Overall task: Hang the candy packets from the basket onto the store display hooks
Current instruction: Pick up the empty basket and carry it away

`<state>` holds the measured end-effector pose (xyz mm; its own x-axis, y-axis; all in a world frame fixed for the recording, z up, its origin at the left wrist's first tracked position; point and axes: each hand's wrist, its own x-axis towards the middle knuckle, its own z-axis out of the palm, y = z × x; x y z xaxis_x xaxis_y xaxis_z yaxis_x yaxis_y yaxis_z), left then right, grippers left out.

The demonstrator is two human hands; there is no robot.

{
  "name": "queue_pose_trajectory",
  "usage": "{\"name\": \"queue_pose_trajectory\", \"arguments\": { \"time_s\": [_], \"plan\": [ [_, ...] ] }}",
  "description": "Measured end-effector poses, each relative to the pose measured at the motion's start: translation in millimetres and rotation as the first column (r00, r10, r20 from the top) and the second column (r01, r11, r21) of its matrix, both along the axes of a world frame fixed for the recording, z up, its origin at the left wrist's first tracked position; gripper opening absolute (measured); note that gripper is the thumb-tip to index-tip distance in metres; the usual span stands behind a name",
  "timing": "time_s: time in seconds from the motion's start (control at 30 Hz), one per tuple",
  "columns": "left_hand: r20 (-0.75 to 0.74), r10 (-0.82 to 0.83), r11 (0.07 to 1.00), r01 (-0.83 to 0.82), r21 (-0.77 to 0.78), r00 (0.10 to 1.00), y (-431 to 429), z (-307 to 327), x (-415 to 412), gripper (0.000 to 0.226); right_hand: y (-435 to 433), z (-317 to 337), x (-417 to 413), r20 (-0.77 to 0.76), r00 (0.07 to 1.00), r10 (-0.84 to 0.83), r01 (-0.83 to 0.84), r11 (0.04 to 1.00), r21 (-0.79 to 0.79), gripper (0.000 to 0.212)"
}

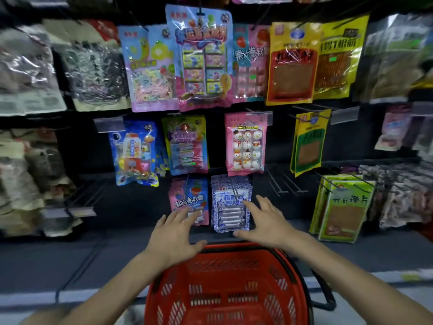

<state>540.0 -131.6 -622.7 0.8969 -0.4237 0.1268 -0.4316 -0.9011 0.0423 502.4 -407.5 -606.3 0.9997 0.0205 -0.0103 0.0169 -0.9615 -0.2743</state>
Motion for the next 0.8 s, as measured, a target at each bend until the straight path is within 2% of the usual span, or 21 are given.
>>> {"name": "queue_pose_trajectory", "arguments": {
  "time_s": [0.17, 0.37, 0.5, 0.6, 0.7, 0.8],
  "plan": [
    [-0.003, 0.025, 0.995, -0.025, 0.093, 1.0, 24, 10, -27, 0.095, 1, 11, -30, -0.022, 0.999, 0.028, -0.029, 0.999, -0.044, 0.112],
    [-0.018, 0.063, 0.997, -0.062, 0.056, 0.998, 48, -7, -40, 0.098, 2, -10, -49, -0.058, 0.998, 0.02, -0.023, 0.998, -0.051, 0.115],
    [-0.029, 0.083, 0.996, -0.082, 0.032, 0.996, 57, -29, -42, 0.098, 4, -33, -50, -0.11, 0.994, -0.002, -0.005, 0.998, -0.065, 0.131],
    [-0.001, 0.064, 0.998, -0.064, -0.002, 0.998, 62, -50, -35, 0.102, 6, -53, -44, -0.133, 0.991, -0.029, 0.016, 0.995, -0.102, 0.117],
    [0.008, 0.061, 0.998, -0.061, -0.033, 0.998, 63, -71, -26, 0.103, 2, -79, -35, -0.166, 0.985, -0.05, 0.033, 0.994, -0.103, 0.115],
    [-0.055, 0.08, 0.997, -0.081, -0.013, 0.995, 59, -95, -16, 0.096, -7, -113, -27, -0.199, 0.976, -0.085, 0.063, 0.991, -0.116, 0.114]
  ]
}}
